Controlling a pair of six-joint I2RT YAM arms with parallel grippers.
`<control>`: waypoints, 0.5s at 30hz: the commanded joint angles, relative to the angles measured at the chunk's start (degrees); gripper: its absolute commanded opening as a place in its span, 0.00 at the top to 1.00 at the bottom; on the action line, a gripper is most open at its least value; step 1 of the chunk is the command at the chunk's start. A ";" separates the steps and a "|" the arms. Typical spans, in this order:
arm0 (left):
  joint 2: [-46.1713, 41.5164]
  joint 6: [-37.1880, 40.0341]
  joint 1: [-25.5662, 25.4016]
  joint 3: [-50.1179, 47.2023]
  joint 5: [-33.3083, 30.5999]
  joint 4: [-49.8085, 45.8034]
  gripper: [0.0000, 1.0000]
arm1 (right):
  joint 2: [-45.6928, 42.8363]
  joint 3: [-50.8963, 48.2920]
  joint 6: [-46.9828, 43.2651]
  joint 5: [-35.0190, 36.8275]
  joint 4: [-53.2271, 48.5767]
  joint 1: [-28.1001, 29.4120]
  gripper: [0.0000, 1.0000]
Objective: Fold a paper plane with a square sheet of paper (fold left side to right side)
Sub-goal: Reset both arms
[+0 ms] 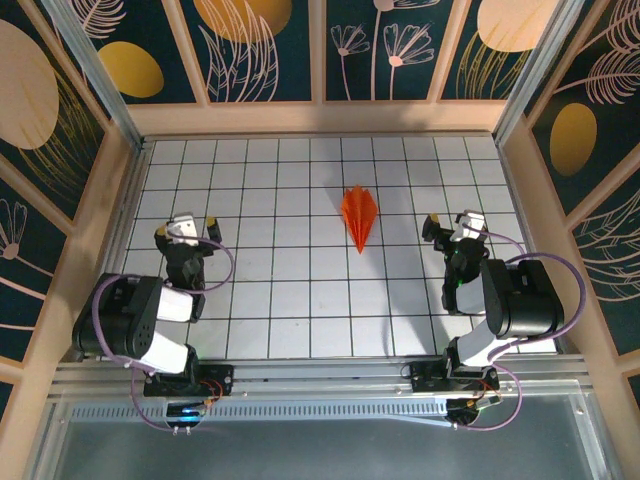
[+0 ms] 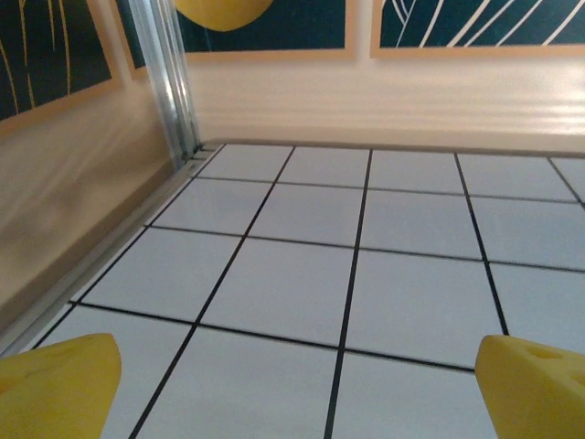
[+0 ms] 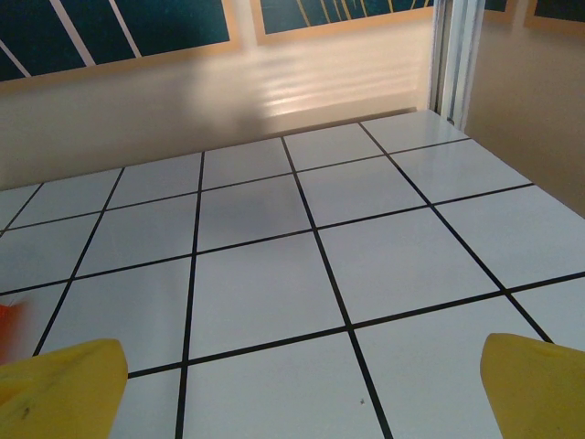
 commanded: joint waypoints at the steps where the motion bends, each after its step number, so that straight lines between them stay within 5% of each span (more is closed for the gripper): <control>1: 0.20 -2.42 0.92 1.65 0.12 2.71 0.01 | 0.23 0.70 -0.18 -0.48 2.69 -0.12 0.01; 15: 0.49 -3.25 1.65 1.75 -0.09 3.25 0.01 | 0.28 0.71 -0.22 -0.51 2.57 -0.05 0.01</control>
